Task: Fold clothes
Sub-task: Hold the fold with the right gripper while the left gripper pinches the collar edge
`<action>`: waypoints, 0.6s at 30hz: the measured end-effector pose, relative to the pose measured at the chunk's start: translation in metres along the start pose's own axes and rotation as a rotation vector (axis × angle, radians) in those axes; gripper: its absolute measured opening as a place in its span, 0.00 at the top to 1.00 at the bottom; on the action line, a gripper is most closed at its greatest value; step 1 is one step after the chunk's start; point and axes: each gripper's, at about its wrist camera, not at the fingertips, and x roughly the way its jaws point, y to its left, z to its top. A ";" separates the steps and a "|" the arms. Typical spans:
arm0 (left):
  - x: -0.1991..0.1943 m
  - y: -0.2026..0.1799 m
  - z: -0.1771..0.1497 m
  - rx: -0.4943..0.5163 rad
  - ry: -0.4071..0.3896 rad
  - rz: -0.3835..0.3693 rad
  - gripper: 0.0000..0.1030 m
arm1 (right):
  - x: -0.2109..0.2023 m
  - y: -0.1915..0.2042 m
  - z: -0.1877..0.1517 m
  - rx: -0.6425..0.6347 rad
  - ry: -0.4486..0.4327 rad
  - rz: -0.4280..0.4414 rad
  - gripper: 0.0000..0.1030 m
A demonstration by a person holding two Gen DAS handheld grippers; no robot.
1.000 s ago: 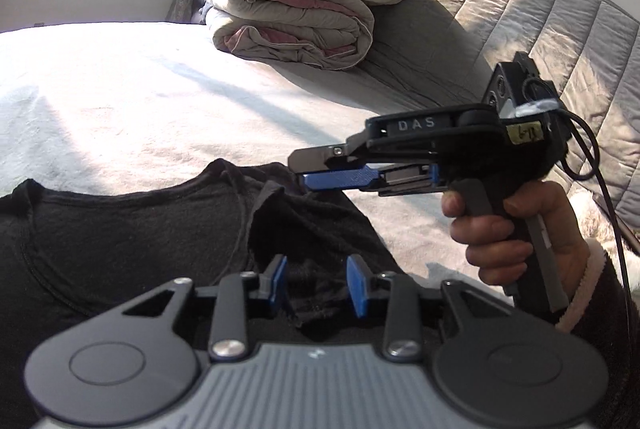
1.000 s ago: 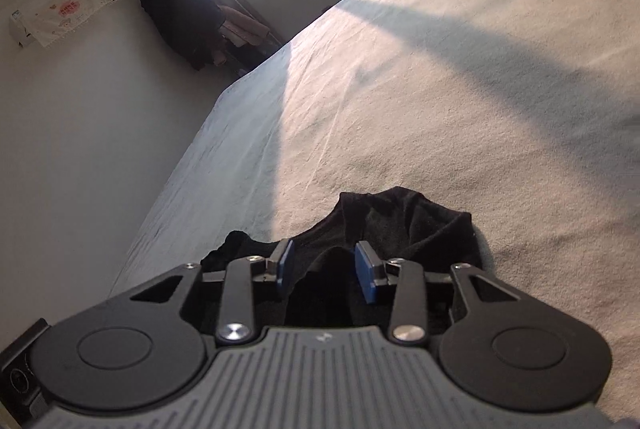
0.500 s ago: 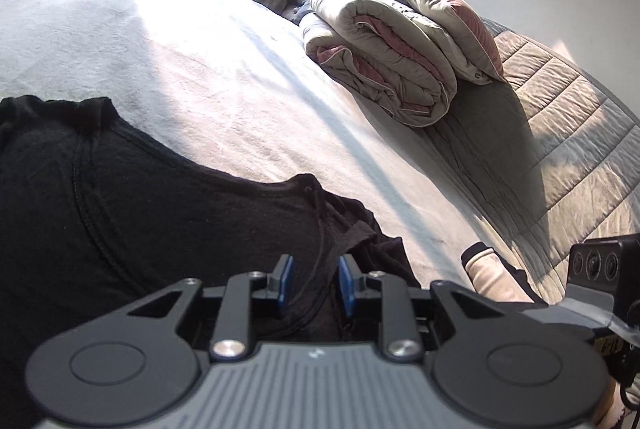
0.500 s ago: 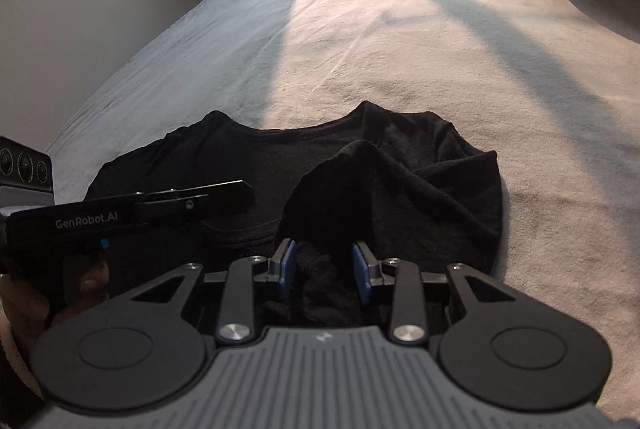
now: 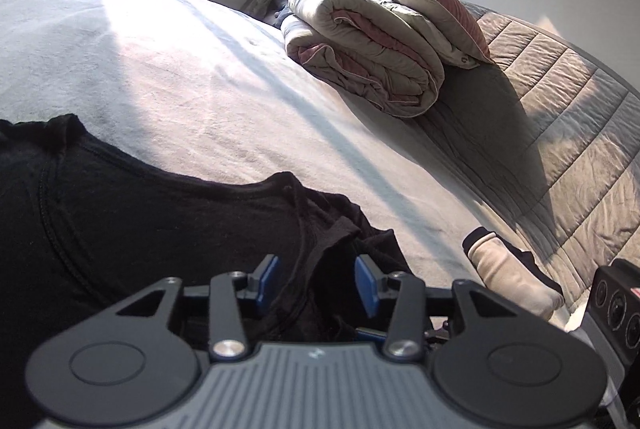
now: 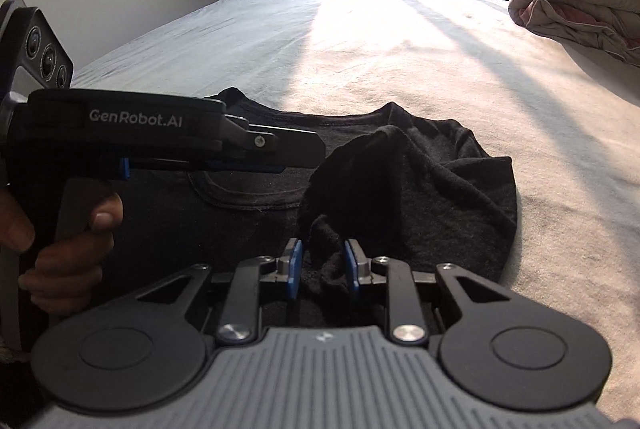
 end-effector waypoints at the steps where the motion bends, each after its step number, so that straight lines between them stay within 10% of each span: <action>1: 0.003 0.000 0.000 -0.001 0.003 0.014 0.59 | 0.000 0.000 0.000 -0.003 -0.004 0.003 0.89; 16: 0.029 0.013 0.002 -0.153 -0.055 0.089 0.79 | -0.027 -0.021 0.017 0.066 -0.038 0.169 0.96; 18: 0.029 0.011 0.002 -0.150 -0.058 0.089 1.00 | -0.027 -0.026 0.018 0.086 -0.038 0.188 0.96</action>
